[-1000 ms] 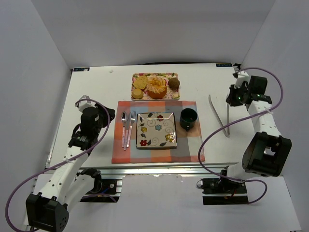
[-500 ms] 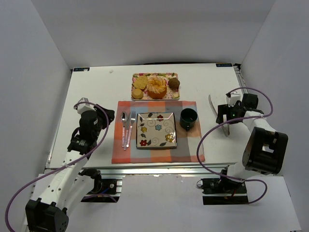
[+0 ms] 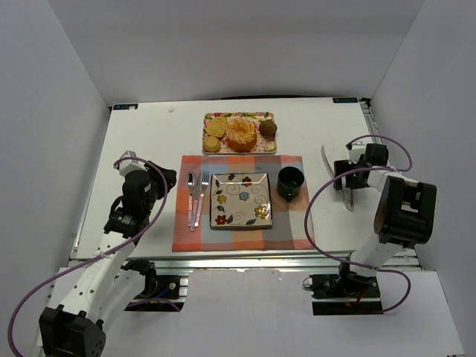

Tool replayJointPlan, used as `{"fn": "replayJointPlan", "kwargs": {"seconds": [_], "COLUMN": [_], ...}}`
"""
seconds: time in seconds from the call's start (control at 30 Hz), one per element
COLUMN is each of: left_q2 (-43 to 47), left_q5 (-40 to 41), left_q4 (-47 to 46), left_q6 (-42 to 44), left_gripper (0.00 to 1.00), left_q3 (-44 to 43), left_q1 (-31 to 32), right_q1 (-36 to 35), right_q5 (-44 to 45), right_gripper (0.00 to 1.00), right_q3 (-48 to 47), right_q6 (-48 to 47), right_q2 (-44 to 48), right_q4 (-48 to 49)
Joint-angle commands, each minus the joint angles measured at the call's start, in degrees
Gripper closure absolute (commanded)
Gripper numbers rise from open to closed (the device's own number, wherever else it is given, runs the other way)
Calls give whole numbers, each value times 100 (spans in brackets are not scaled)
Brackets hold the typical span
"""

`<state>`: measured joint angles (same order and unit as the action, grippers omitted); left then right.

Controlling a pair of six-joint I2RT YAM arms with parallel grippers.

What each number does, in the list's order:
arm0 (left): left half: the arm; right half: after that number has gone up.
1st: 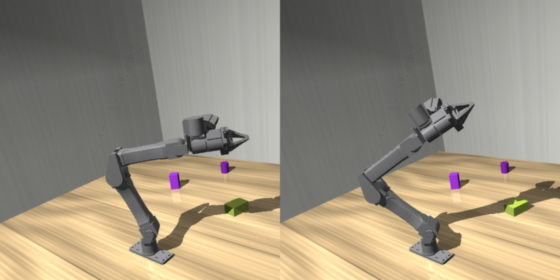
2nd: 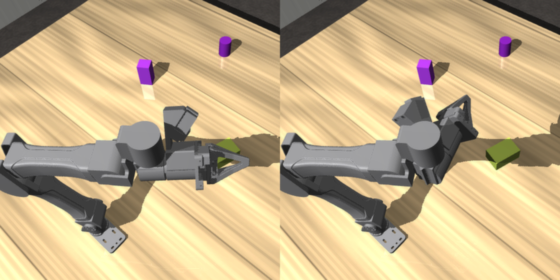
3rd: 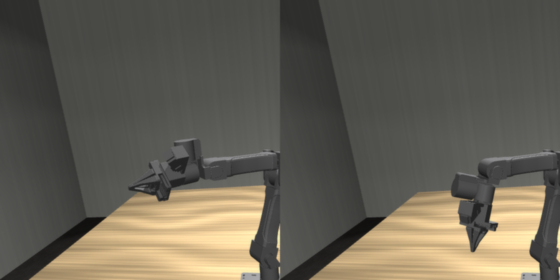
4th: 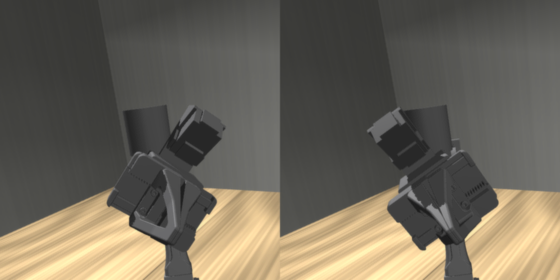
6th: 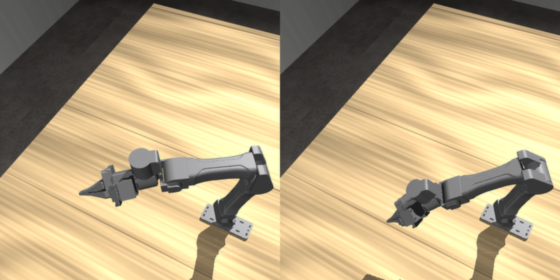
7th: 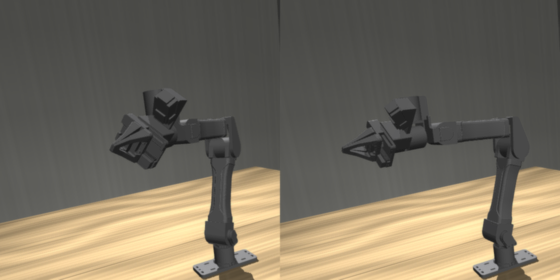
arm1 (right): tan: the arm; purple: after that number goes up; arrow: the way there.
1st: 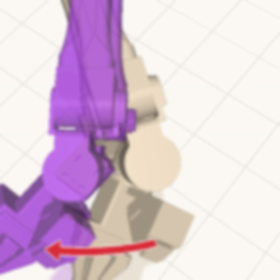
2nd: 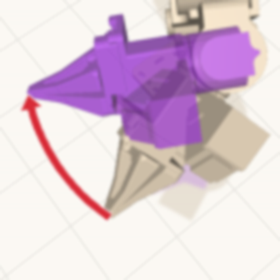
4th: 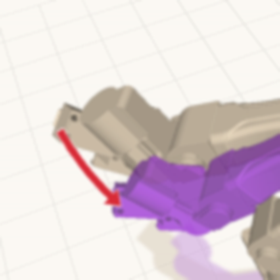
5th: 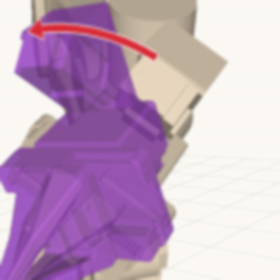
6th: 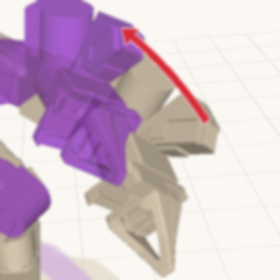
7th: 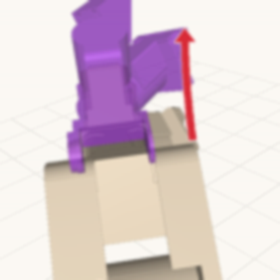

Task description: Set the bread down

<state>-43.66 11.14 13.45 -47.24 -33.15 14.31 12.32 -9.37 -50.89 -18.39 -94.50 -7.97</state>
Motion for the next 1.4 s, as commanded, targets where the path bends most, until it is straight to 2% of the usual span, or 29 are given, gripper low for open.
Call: {"fn": "replayJointPlan", "kwargs": {"seconds": [0.0,0.23,0.27,0.3,0.33,0.4,0.5,0.57,0.7,0.8,0.93,1.2,1.37], "left_q2": [-90,-108,-134,-169,-187,-196,-169,-134,-11,33,33,112,235], "left_q5": [46,55,21,11,-6,11,29,46,55,47,29,64,125], "left_q4": [87,43,26,8,8,43,70,78,43,43,52,140,219], "left_q6": [66,13,22,31,40,83,75,57,-22,-48,-31,-22,-57], "left_gripper": [44,44,44,44,43,44,44,44,44,44,44,44,44], "left_q3": [-113,-122,-122,-122,-139,-218,-236,-227,-140,-96,-122,-140,-69], "left_q1": [-33,-33,-33,-33,-33,-33,-33,-33,-33,-33,-33,-33,-33], "right_q1": [-115,-142,-142,-142,-142,-142,-142,-142,-194,-396,-685,-1528,-2127], "right_q5": [-127,93,58,-3,-82,-197,-451,-801,-1497,-1717,-1867,-1963,-1999], "right_gripper": [15,23,34,39,55,69,82,85,81,64,53,49,49], "right_q3": [-175,184,411,414,327,177,-16,-289,-947,-1466,-1967,-2767,-3198], "right_q6": [169,108,73,73,81,64,-15,-85,-15,116,266,240,-260], "right_q2": [-192,-192,-105,-121,-148,-104,71,352,731,810,758,406,204], "right_q4": [120,146,277,261,208,120,6,-99,-424,-679,-855,-1084,-1400]}}
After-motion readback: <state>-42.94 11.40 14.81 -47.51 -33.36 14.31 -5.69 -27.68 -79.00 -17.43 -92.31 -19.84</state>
